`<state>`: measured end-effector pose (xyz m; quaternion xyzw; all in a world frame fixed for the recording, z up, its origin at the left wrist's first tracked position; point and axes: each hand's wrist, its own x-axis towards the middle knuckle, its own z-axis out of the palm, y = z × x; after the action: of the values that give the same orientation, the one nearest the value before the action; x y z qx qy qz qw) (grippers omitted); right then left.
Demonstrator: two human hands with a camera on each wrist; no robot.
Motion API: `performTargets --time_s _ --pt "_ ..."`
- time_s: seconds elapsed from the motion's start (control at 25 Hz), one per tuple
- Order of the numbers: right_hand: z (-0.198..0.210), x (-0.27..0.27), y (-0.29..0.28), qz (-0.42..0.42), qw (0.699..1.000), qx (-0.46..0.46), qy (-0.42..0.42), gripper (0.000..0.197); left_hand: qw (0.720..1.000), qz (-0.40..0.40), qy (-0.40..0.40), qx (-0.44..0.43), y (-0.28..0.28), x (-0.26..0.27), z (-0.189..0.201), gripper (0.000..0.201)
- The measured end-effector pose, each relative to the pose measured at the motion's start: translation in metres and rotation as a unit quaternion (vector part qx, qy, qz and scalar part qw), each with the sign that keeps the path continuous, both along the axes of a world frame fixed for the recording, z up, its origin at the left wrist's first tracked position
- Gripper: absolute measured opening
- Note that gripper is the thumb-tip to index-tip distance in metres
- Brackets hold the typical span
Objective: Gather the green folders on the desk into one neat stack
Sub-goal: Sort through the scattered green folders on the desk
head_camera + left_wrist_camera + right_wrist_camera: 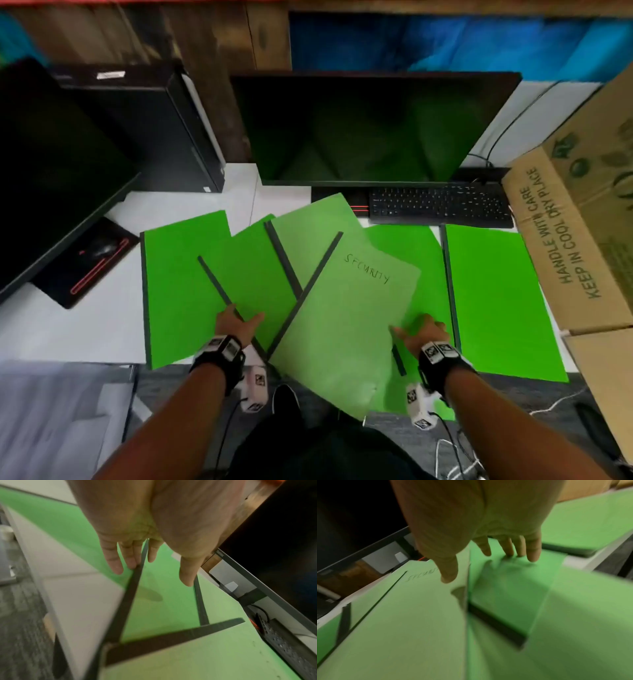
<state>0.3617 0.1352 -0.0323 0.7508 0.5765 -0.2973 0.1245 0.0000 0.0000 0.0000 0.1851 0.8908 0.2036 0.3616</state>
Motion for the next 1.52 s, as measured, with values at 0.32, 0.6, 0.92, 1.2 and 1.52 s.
performTargets --time_s 0.32,0.6,0.92,1.2,1.52 --pt "-0.008 -0.071 0.012 0.011 0.999 0.024 0.028 0.099 0.998 -0.025 -0.052 -0.024 0.050 0.061 -0.016 0.113" --pt "-0.007 -0.076 0.031 -0.163 0.945 0.032 0.282 0.106 0.984 0.050 -0.168 -0.041 0.083 0.058 -0.004 0.112" --pt "-0.004 -0.075 0.041 -0.151 0.953 -0.025 0.260 0.074 0.970 0.004 -0.213 -0.115 0.098 0.045 -0.007 0.107" --pt "-0.009 -0.076 0.056 -0.092 0.971 -0.014 0.221 0.076 0.983 -0.054 -0.174 -0.028 0.123 0.043 0.004 0.071" --pt "-0.018 -0.073 0.064 -0.094 0.970 -0.082 0.206 0.089 0.969 -0.058 -0.238 -0.035 0.140 0.036 -0.002 0.084"
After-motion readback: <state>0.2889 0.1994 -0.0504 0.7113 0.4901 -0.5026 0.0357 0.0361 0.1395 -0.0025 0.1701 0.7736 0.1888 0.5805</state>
